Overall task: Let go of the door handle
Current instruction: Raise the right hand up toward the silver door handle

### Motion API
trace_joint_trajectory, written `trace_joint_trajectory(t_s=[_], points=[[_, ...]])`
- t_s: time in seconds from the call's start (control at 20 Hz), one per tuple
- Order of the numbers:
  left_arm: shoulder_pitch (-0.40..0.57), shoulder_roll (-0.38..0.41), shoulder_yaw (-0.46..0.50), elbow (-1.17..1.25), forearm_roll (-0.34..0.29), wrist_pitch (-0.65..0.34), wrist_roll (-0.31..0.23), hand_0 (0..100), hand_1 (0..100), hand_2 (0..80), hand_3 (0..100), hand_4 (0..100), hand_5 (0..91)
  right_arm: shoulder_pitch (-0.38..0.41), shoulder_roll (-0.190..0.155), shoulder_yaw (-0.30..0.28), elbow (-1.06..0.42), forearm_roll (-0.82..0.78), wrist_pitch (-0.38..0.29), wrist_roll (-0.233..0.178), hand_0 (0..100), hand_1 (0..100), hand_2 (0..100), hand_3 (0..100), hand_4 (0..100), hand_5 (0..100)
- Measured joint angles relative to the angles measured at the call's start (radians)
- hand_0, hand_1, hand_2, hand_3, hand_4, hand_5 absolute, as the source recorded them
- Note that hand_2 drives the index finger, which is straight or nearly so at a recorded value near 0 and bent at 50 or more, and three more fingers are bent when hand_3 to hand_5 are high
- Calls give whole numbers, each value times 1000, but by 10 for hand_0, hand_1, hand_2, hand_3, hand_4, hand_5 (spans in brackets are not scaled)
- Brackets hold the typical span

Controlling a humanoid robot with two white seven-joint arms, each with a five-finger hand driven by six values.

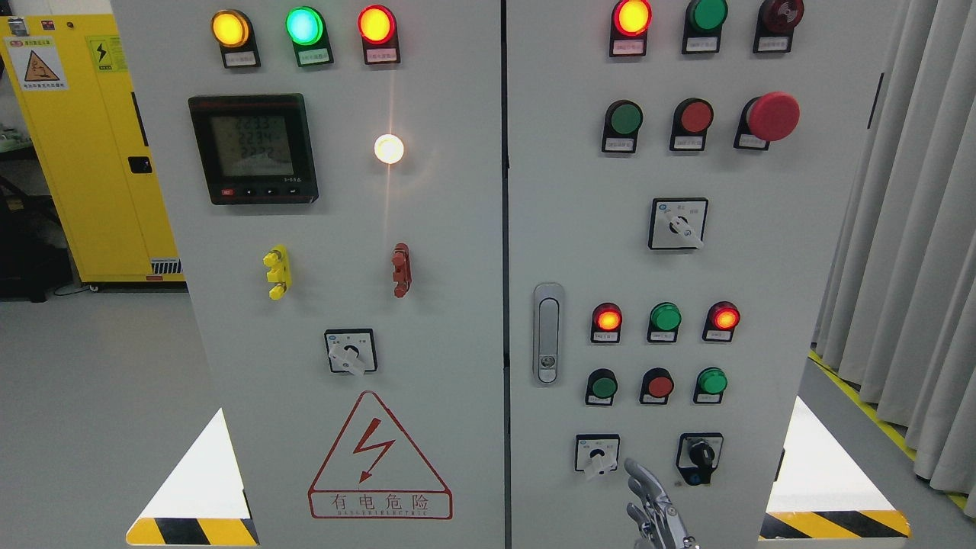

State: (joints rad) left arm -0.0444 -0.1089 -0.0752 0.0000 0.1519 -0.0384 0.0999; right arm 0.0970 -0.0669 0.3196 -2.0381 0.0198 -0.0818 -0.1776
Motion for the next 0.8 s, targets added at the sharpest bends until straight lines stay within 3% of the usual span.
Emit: trace_joint_trajectory(t_s=[0.35,0.45,0.5,0.55,0.6,0.65,0.7,0.75,0.8], points=[[0,0,0,0,0,0,0,120,556,0,0,0,0,2,-7,-15,-1,8,0,1,315,173,0,0,0,0],[0,0,0,0,0,0,0,120,556,0,0,0,0,4,-4,-19,-1,15,1,2,284,237,0,47,46,0],[0,0,0,0,0,0,0,120,556,0,0,0,0,4,-1,-21,-1,21,3,4,274,309,0,197,283,46],[0,0,0,0,0,0,0,120,556,0,0,0,0,5,4,-23,-1,33,6,5,282,344,0,269,366,145],[0,0,0,0,0,0,0,120,556,0,0,0,0,5,9,-25,-2,53,8,5,290,345,0,272,369,151],[0,0,0,0,0,0,0,120,556,0,0,0,0,5,14,-27,-1,82,10,4,286,380,0,358,433,256],[0,0,0,0,0,0,0,120,556,0,0,0,0,6,18,-29,-1,118,13,0,342,419,0,496,549,453],[0,0,0,0,0,0,0,120,556,0,0,0,0,6,25,-32,-1,164,21,-3,358,420,0,505,564,488],[0,0,0,0,0,0,0,120,556,0,0,0,0,5,33,-34,-1,216,34,-5,390,426,0,594,690,678]])
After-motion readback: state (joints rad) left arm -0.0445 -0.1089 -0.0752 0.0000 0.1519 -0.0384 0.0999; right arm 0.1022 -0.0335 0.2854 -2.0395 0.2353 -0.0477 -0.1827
